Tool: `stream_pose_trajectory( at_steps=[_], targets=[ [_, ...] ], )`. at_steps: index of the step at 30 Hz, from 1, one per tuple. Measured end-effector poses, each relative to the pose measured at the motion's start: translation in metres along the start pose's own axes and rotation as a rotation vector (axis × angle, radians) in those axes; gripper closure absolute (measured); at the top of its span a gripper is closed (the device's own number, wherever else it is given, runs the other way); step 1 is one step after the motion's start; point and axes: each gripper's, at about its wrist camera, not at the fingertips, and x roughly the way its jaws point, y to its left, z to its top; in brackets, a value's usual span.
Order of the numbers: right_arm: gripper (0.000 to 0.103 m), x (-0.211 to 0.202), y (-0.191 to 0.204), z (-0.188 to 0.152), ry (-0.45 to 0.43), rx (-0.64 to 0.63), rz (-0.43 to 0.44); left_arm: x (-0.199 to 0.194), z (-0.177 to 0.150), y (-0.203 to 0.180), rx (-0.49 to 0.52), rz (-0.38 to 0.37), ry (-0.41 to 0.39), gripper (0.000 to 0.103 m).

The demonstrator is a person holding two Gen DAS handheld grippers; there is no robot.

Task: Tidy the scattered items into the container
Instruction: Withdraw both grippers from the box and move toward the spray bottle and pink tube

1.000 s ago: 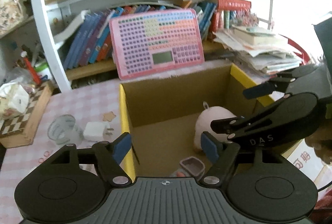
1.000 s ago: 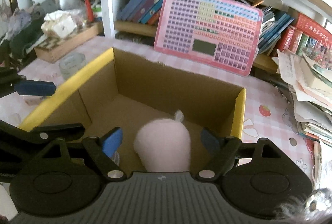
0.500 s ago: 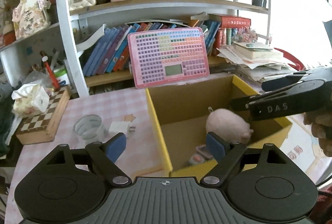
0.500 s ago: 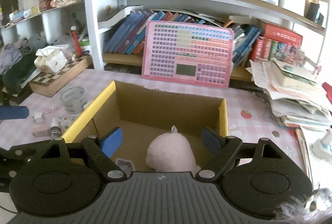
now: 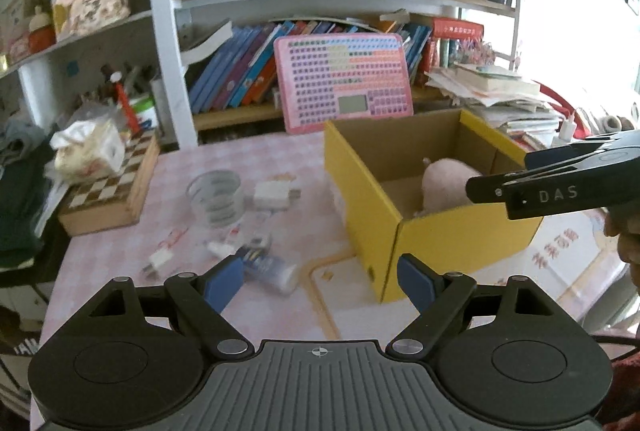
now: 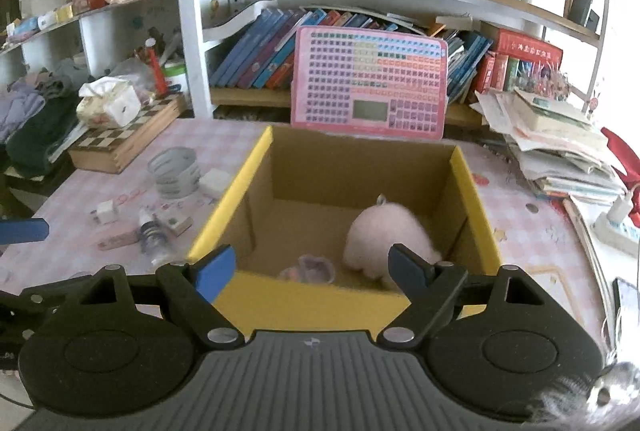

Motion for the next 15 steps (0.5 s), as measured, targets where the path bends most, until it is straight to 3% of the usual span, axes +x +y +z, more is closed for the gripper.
stream_pose_trajectory(
  at_steps=[15],
  targets=[
    [0.02, -0.023, 0.073, -0.035, 0.037, 0.023, 0.007, -0.028, -0.032, 0.042, 0.031, -0.024, 0.028, 0.016]
  ],
)
